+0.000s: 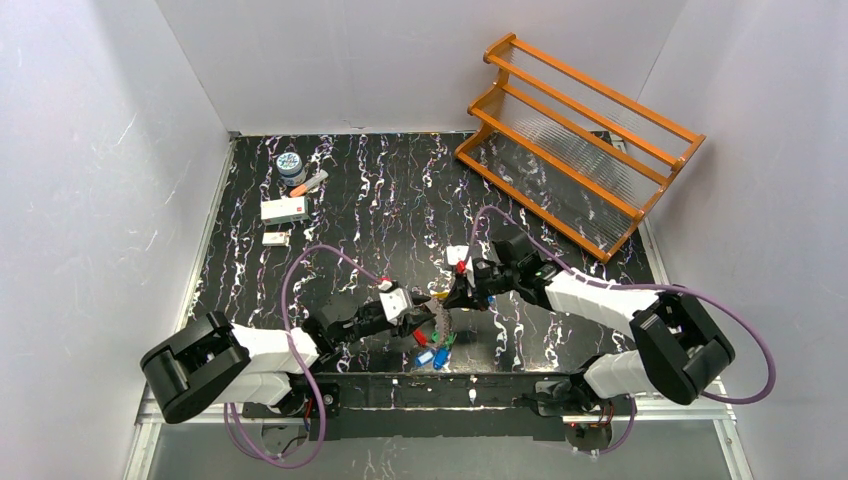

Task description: Put the keys on the keyring

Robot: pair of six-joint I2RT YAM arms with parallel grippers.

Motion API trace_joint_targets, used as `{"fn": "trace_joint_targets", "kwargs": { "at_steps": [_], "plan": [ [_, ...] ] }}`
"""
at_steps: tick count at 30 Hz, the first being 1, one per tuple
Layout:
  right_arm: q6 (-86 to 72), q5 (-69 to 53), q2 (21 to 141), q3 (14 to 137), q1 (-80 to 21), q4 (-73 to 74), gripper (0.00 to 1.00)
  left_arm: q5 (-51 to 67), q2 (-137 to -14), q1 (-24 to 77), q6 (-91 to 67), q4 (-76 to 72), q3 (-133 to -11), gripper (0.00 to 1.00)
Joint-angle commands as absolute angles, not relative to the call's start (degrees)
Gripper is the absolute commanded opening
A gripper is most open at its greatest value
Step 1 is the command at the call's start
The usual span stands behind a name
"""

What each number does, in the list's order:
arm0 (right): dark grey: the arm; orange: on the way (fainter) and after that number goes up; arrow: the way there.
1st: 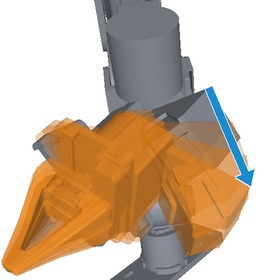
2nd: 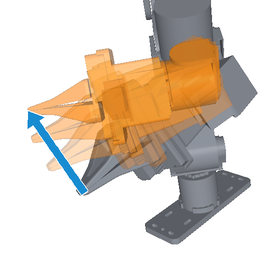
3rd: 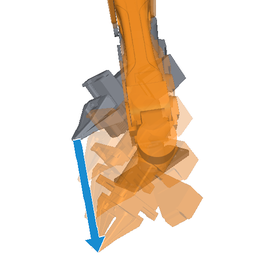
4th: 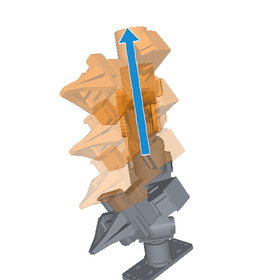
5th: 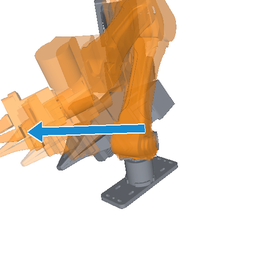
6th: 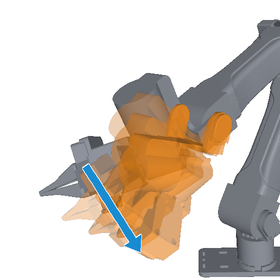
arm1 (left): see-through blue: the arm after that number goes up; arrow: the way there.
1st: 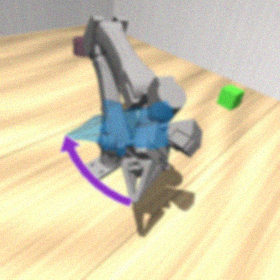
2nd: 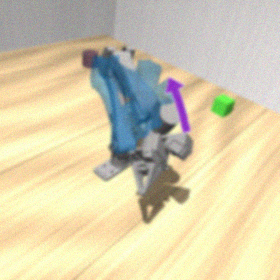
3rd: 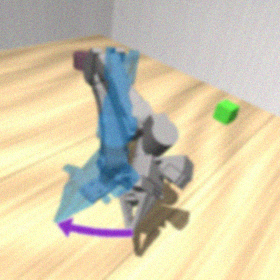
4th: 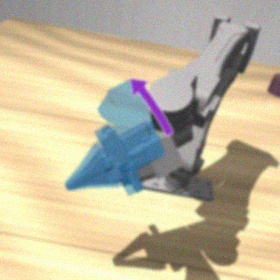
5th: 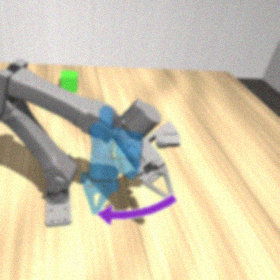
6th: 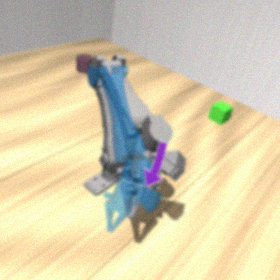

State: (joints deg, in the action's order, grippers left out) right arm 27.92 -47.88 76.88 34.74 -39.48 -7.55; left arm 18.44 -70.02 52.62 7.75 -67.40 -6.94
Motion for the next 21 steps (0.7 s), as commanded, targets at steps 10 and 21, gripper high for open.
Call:
{"fn": "trace_joint_targets", "kwargs": {
  "at_steps": [10,21],
  "plan": [
    [34.09,-36.23,81.79,41.39,-46.91,3.65,0.01,22.62,-74.18,52.76,13.16,-52.7,-14.41,0.29],
    [32.99,-39.16,80.16,41.04,-47.2,0.89,0.01,24.41,-76.63,52.78,15.51,-46.32,-16.78,0.25]
  ]
}}
